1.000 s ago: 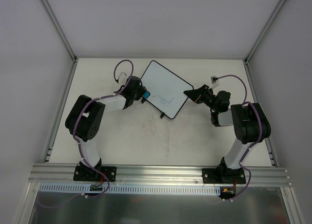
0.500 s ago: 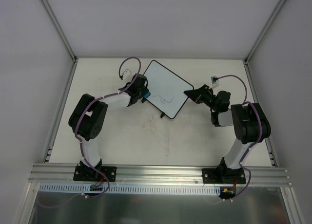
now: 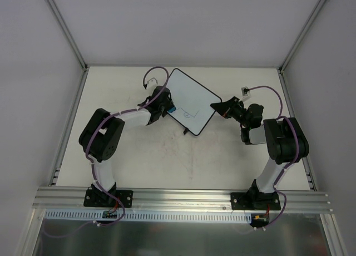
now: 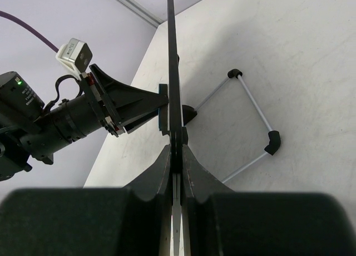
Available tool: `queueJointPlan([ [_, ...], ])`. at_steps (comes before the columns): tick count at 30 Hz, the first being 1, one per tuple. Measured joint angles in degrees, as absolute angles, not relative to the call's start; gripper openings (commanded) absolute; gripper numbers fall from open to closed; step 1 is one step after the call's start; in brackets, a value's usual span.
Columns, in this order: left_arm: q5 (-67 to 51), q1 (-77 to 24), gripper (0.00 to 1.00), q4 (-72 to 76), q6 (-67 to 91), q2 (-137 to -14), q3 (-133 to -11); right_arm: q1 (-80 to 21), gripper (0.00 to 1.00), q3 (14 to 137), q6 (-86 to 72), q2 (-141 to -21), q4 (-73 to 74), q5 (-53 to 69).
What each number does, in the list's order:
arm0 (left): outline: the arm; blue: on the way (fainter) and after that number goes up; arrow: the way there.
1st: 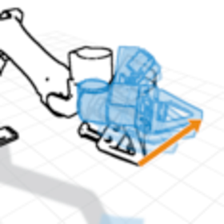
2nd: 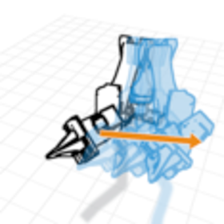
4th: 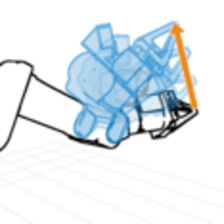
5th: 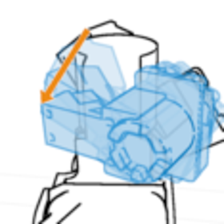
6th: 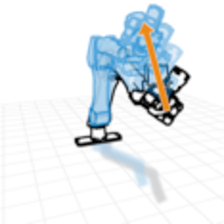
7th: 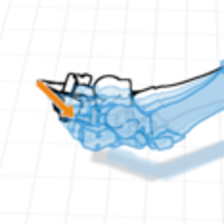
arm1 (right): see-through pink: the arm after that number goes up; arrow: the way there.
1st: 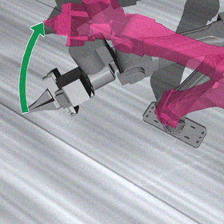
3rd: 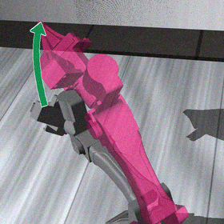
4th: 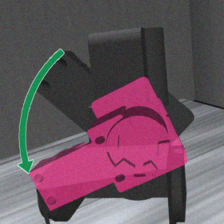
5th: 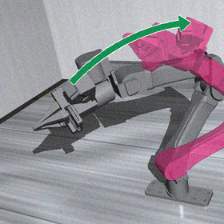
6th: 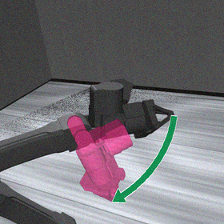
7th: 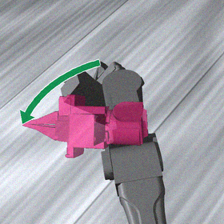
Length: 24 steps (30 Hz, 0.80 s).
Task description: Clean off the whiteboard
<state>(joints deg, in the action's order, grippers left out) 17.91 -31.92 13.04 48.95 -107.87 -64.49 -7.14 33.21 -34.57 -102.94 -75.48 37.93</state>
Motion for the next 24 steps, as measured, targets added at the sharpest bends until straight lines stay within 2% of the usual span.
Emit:
queueJointPlan([
  [8, 12.0, -33.5, 0.0, 18.7, 45.4, -107.9, -64.1, -7.0, 0.06, 33.2, -34.5, -103.1, -75.5, 37.5],
  [24, 14.0, -44.7, 0.0, 18.4, 35.6, -109.6, -69.9, -6.6, 0.06, 33.2, -34.5, -103.6, -75.5, 37.1],
])
